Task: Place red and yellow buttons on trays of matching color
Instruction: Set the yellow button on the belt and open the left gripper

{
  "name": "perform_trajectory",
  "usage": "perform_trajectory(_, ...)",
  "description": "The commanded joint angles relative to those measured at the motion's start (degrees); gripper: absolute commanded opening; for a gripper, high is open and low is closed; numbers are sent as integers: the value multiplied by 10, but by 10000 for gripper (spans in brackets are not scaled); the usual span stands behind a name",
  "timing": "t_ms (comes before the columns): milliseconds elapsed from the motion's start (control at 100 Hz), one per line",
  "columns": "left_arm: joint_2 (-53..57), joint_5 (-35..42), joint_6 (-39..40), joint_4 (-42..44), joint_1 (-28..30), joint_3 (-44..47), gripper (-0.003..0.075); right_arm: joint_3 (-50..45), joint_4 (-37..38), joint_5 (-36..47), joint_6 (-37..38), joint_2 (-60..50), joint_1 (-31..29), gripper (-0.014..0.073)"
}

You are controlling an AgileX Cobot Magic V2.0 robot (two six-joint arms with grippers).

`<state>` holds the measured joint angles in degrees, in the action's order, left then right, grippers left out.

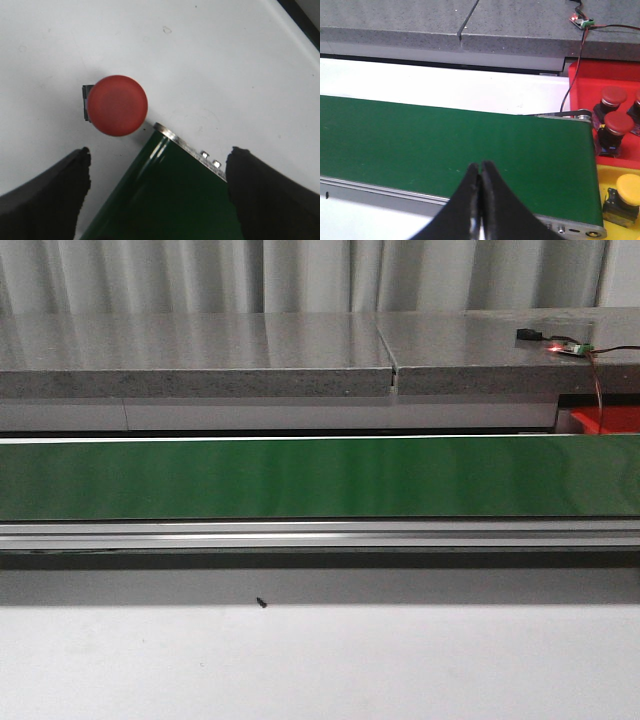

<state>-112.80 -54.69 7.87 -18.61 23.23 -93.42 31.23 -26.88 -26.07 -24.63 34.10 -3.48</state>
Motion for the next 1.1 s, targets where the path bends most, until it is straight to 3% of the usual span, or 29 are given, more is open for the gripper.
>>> perform_trajectory(0,12,5,32,4,3,-37,548,15,-11,31,-4,-2,1,-67)
perform_trajectory(160,-14,-2,68,48,3,-65,547,15,-11,31,-4,-2,1,-67)
perform_trajectory(770,-75,46,128,42,3,-65,543,15,-11,31,-4,-2,1,-67)
perform_trajectory(870,-79,46,128,42,3,-65,484,15,-11,31,-4,-2,1,-67)
perform_trajectory(990,-82,47,128,42,3,-65,348,15,-11,31,-4,-2,1,-67)
perform_trajectory(1090,-82,48,128,42,3,-65,278,15,-11,31,-4,-2,1,-67)
